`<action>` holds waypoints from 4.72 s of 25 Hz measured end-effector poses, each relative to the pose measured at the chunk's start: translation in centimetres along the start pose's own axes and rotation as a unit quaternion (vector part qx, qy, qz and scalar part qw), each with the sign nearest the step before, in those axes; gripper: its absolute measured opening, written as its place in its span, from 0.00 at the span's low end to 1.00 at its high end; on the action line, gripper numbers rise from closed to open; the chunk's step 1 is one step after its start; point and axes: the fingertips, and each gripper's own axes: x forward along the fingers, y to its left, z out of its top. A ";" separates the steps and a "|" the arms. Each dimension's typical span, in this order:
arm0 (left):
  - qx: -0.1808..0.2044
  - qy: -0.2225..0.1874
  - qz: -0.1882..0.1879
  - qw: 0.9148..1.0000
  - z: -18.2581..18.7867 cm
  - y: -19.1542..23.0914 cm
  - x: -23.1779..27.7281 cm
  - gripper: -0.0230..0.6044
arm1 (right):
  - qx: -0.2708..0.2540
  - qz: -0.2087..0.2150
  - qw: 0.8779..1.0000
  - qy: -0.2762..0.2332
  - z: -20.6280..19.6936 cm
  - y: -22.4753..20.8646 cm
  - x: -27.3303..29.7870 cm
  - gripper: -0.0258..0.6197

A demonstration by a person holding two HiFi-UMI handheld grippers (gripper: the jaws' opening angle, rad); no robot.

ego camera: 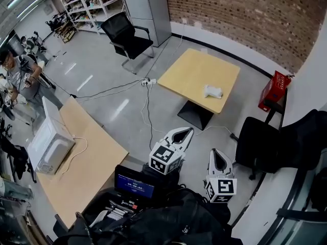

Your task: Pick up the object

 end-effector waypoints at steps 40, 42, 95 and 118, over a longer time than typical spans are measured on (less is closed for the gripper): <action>-0.029 0.024 -0.071 0.997 1.6 19.0 16.5 0.03 | -0.001 -0.055 0.998 0.033 5.2 -5.1 23.8 0.05; -0.029 0.024 -0.073 0.997 1.6 19.2 16.6 0.03 | -0.004 -0.055 0.998 0.037 5.3 -4.9 24.1 0.05; -0.081 0.131 0.031 0.988 -1.5 23.5 37.7 0.03 | 0.031 -0.037 0.991 0.122 1.3 -28.9 37.6 0.05; -0.155 0.263 0.050 0.951 -17.9 28.3 37.2 0.03 | -0.253 0.055 0.917 0.303 -18.6 -26.4 46.4 0.05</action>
